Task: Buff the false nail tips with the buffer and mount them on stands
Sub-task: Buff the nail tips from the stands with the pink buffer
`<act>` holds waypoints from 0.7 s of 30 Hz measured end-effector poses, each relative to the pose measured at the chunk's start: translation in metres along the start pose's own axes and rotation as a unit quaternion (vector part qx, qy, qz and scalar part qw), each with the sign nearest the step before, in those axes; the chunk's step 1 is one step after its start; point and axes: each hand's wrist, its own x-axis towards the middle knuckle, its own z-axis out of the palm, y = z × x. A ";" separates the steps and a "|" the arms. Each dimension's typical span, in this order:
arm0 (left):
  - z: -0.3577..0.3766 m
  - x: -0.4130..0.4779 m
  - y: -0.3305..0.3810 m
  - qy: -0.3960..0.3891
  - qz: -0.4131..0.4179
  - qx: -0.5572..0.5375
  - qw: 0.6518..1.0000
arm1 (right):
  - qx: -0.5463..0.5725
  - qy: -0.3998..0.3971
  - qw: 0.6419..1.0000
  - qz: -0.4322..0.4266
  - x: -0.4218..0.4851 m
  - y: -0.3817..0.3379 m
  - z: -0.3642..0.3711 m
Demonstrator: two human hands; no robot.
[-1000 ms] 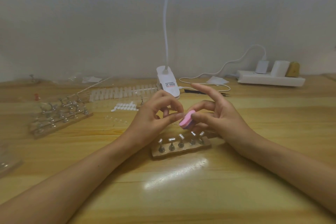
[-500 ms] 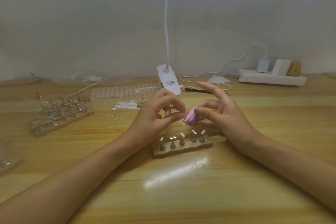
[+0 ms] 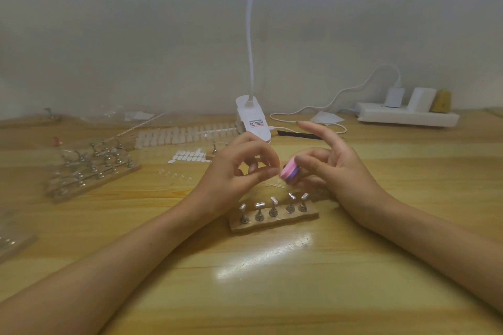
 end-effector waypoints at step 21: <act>-0.001 -0.001 -0.001 0.032 -0.004 0.007 0.999 | -0.023 -0.023 0.999 -0.022 -0.002 -0.002 0.003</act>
